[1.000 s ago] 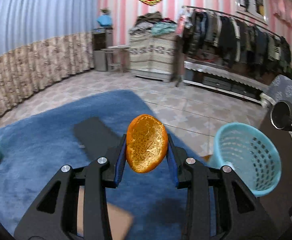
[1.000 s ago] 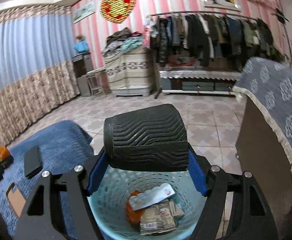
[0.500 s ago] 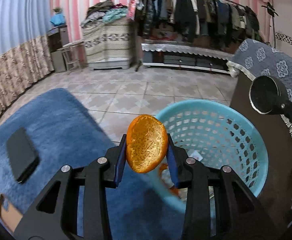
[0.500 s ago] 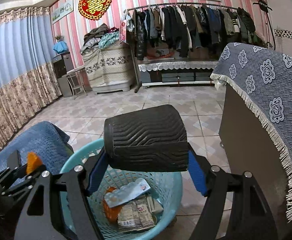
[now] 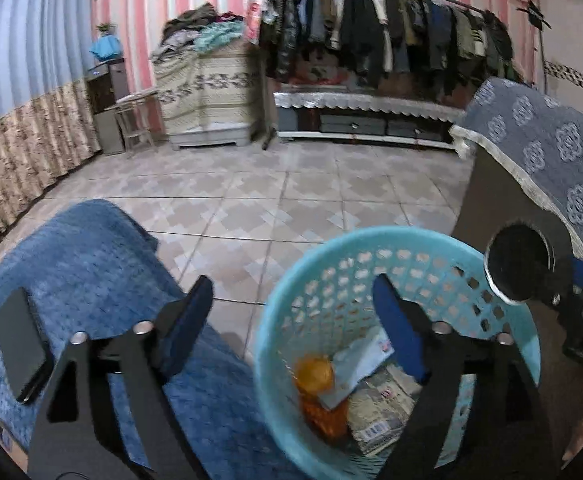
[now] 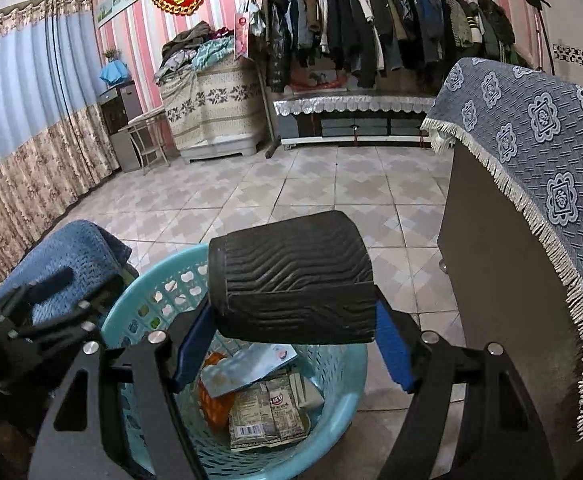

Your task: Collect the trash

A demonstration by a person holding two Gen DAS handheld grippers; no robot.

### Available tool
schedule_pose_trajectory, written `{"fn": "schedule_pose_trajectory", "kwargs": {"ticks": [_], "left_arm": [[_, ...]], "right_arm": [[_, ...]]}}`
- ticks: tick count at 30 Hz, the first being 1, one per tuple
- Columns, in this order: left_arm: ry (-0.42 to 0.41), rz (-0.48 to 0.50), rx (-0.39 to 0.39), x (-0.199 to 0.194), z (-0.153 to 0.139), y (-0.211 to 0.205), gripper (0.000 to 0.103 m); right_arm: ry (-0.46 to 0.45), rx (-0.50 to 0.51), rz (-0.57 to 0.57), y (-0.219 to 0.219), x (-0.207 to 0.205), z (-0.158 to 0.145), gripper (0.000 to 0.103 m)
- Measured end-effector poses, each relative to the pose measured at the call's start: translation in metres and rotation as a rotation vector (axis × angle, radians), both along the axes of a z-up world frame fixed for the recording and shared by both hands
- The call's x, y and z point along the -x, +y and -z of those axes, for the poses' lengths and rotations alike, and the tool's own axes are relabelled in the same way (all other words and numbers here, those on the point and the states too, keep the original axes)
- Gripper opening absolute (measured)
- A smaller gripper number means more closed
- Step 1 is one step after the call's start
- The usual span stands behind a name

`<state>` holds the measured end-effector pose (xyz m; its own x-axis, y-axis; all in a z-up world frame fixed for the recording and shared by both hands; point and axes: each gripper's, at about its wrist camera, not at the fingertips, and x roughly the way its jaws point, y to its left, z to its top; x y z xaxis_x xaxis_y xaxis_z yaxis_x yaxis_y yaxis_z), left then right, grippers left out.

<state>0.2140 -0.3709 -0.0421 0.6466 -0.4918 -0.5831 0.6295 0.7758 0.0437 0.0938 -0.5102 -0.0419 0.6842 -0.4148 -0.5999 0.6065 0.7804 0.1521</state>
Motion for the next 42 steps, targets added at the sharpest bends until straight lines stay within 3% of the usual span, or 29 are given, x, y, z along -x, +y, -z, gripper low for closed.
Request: {"fn": "schedule_pose_trajectory", "kwargs": {"ticks": [7, 14, 16, 18, 26, 28, 30, 35, 38, 42], "left_arm": [[-0.004, -0.158, 0.059, -0.016, -0.022, 0.048, 0.098], [-0.028, -0.241, 0.095, -0.014, -0.040, 0.091, 0.097], [-0.042, -0.258, 0.098, -0.009, -0.044, 0.104, 0.097], [-0.056, -0.277, 0.097, -0.006, -0.049, 0.116, 0.097], [-0.092, -0.372, 0.107, 0.017, -0.066, 0.173, 0.097], [-0.105, -0.394, 0.095, 0.023, -0.067, 0.186, 0.098], [-0.111, -0.423, 0.088, 0.032, -0.068, 0.205, 0.098], [-0.138, -0.481, 0.059, 0.053, -0.070, 0.242, 0.098], [-0.162, -0.505, 0.028, 0.065, -0.071, 0.264, 0.098], [-0.140, -0.510, 0.067, 0.079, -0.073, 0.291, 0.098]], "right_arm": [[0.035, 0.007, -0.060, 0.015, -0.019, 0.005, 0.072], [0.070, 0.004, -0.097, 0.023, -0.037, 0.017, 0.072], [0.062, 0.008, -0.103, 0.027, -0.039, 0.017, 0.076], [0.052, 0.014, -0.096, 0.029, -0.040, 0.016, 0.087], [0.052, 0.034, -0.088, 0.042, -0.043, 0.017, 0.092], [0.049, 0.056, -0.086, 0.052, -0.041, 0.013, 0.092], [0.015, 0.081, -0.090, 0.064, -0.036, 0.004, 0.099], [-0.091, 0.076, -0.138, 0.098, -0.027, -0.020, 0.099], [-0.104, 0.084, -0.188, 0.121, -0.026, -0.025, 0.099], [-0.091, 0.129, -0.264, 0.161, -0.021, -0.025, 0.099]]}}
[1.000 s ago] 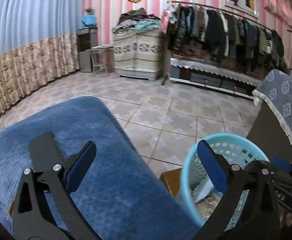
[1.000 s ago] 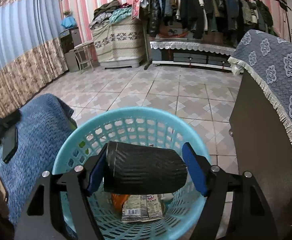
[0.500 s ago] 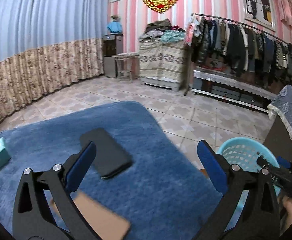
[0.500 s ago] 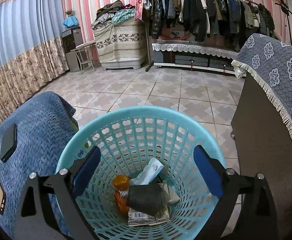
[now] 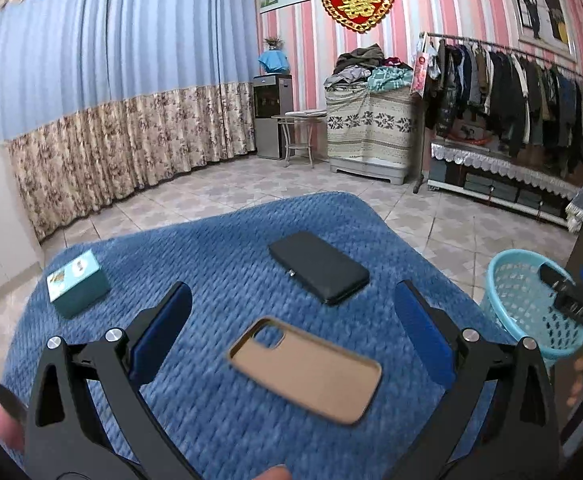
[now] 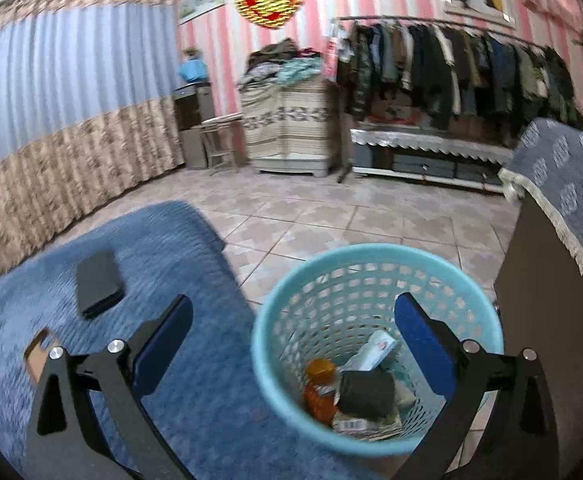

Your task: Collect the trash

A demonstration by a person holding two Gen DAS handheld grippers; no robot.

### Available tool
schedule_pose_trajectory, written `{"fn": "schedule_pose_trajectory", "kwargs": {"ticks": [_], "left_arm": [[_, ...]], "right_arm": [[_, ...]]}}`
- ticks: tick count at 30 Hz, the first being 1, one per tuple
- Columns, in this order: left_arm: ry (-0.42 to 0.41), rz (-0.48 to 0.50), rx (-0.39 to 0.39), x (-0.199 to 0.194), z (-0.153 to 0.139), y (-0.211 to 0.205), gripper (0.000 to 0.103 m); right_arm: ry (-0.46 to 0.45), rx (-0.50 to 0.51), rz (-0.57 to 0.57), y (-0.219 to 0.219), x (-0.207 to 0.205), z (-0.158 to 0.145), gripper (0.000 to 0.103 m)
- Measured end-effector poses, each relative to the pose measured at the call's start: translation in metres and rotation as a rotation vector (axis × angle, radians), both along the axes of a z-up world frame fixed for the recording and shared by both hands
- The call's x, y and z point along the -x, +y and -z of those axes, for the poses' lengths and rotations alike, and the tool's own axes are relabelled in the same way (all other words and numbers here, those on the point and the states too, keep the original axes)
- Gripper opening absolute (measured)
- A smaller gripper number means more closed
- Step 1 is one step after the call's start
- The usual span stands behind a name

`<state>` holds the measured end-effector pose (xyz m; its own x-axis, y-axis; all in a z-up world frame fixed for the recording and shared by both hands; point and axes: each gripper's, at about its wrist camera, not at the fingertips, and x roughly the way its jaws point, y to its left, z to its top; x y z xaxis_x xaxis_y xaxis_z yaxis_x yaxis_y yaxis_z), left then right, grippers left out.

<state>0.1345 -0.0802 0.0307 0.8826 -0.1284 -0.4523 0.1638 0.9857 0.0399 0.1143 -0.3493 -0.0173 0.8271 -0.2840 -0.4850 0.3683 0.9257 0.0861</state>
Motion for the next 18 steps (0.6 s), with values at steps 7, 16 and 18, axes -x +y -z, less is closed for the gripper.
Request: {"fn": "schedule_pose_trajectory", "kwargs": {"ticks": [7, 16, 18], "left_arm": [[-0.032, -0.031, -0.040, 0.037, 0.008, 0.023, 0.098], [-0.007, -0.082, 0.040, 0.066, 0.009, 0.056, 0.098], [-0.010, -0.079, 0.046, 0.072, 0.010, 0.060, 0.098]], "right_arm": [[-0.008, 0.007, -0.141, 0.058, 0.025, 0.005, 0.099], [-0.018, -0.006, -0.226, 0.098, 0.058, 0.009, 0.099], [-0.031, -0.007, -0.227, 0.102, 0.065, 0.007, 0.099]]}}
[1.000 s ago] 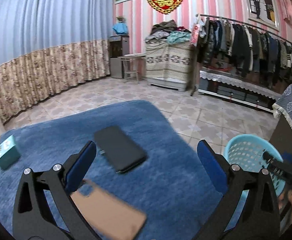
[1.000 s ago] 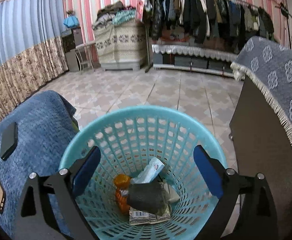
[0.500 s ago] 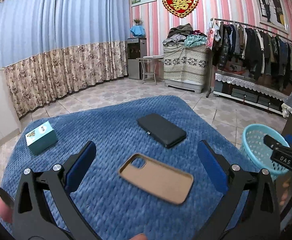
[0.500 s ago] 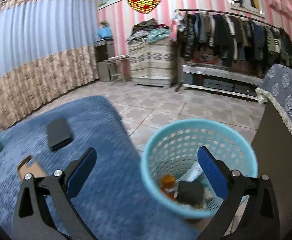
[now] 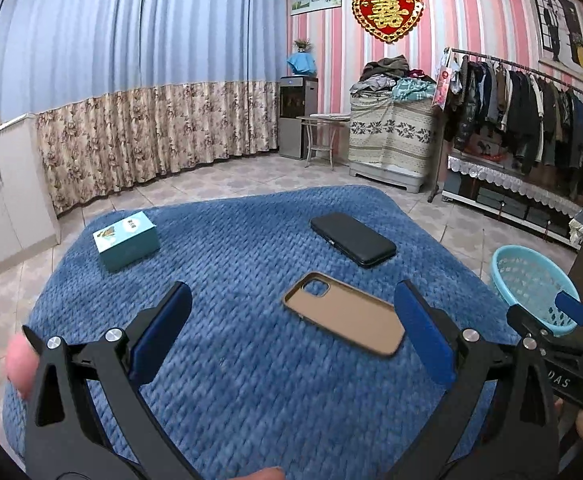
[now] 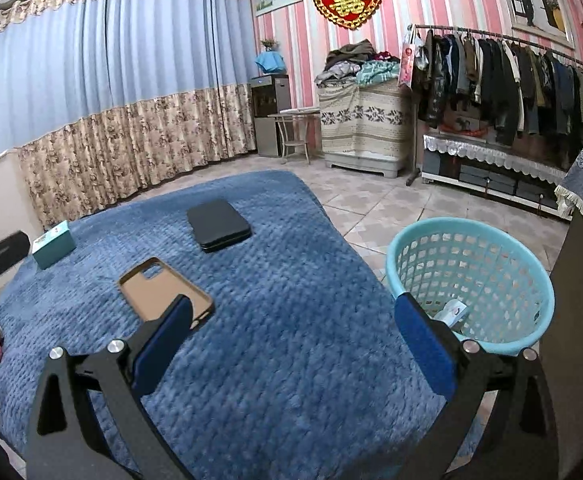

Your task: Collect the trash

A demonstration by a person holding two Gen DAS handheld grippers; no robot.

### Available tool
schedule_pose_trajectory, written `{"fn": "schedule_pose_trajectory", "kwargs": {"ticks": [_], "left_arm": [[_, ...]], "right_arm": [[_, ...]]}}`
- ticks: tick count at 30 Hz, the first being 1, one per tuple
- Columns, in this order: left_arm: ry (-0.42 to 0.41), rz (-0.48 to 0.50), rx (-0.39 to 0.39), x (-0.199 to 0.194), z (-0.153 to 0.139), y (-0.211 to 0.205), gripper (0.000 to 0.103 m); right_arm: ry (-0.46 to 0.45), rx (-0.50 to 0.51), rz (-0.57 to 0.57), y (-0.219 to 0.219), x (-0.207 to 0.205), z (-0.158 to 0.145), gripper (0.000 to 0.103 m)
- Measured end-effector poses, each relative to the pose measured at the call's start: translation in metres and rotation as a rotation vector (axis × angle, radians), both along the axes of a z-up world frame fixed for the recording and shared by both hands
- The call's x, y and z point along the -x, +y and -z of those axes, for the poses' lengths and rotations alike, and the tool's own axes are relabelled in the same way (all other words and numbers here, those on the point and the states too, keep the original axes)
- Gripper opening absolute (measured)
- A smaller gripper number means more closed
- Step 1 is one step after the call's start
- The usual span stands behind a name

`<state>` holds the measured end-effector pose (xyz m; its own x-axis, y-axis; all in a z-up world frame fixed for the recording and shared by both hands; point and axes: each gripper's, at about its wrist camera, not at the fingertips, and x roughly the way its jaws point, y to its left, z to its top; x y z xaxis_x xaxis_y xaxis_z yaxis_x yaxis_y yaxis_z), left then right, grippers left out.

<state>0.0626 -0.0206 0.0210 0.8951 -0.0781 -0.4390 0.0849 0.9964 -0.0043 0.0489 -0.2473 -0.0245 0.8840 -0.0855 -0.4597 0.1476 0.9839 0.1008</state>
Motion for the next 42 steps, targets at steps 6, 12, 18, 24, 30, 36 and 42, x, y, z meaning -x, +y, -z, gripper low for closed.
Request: {"fn": "schedule_pose_trajectory", "kwargs": {"ticks": [6, 12, 18, 24, 30, 36, 42], "left_arm": [[0.002, -0.003, 0.012, 0.016, 0.008, 0.013, 0.098], [-0.009, -0.006, -0.004, 0.025, 0.013, 0.019, 0.098], [-0.002, -0.015, -0.011, 0.031, 0.023, 0.022, 0.098], [-0.024, -0.007, -0.038, 0.043, 0.028, 0.013, 0.098], [-0.041, -0.004, -0.059, 0.049, 0.027, 0.010, 0.098], [-0.048, -0.029, -0.051, 0.052, 0.028, 0.016, 0.098], [-0.053, -0.020, -0.040, 0.055, 0.026, 0.014, 0.098]], "right_arm": [[-0.025, 0.017, -0.014, 0.015, 0.008, -0.003, 0.099], [-0.061, 0.063, -0.034, 0.032, 0.016, -0.002, 0.099], [-0.063, 0.074, -0.066, 0.038, 0.028, -0.002, 0.099], [-0.075, 0.098, -0.096, 0.049, 0.038, -0.002, 0.099], [-0.075, 0.112, -0.093, 0.051, 0.043, 0.002, 0.099], [-0.088, 0.109, -0.084, 0.048, 0.046, -0.001, 0.099], [-0.091, 0.106, -0.095, 0.046, 0.047, -0.002, 0.099]]}}
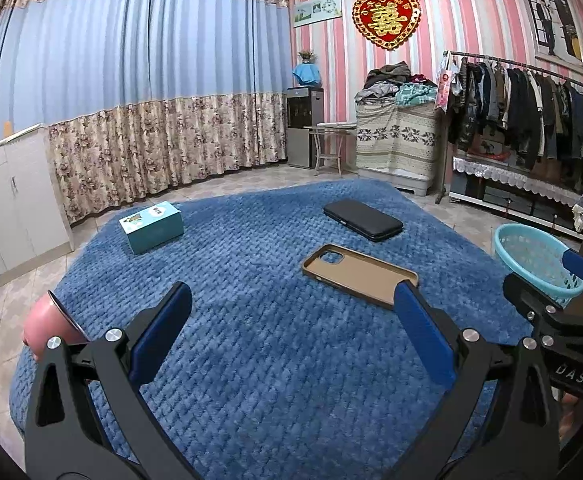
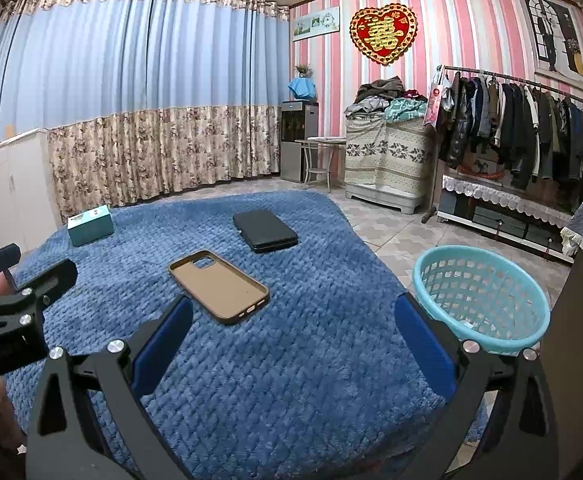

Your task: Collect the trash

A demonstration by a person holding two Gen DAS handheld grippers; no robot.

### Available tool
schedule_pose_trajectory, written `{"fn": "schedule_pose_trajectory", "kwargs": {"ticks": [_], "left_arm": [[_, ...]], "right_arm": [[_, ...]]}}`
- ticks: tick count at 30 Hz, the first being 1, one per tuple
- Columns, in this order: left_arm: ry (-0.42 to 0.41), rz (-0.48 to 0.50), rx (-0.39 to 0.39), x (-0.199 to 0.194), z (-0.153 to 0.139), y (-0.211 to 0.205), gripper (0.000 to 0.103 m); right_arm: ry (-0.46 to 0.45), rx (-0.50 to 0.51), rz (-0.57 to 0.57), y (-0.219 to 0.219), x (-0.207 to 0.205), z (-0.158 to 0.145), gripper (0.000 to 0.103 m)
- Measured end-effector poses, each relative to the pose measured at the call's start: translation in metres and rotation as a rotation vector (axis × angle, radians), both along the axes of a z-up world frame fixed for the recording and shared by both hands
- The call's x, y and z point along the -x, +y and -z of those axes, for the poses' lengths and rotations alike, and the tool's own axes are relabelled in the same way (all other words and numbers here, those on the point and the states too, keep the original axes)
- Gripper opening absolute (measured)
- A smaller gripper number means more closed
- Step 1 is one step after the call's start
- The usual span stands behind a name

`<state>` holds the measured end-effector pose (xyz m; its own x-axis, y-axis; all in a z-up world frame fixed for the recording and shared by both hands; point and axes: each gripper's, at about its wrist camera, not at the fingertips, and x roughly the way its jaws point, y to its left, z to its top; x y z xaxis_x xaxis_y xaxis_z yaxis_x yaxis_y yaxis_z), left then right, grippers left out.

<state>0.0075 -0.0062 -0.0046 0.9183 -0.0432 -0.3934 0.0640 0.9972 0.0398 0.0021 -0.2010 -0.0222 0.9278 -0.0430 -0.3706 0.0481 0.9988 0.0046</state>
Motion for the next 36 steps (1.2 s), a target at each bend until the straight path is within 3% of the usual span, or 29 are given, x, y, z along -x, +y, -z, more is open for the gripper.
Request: {"fn": "schedule_pose_trajectory", "kwargs": {"ticks": [36], "left_arm": [[-0.005, -0.005, 0.012, 0.0015, 0.0006, 0.0002, 0.098]], "right_arm": [[0.004, -0.010, -0.009, 0.0006, -0.0021, 0.0023, 0.099]]}}
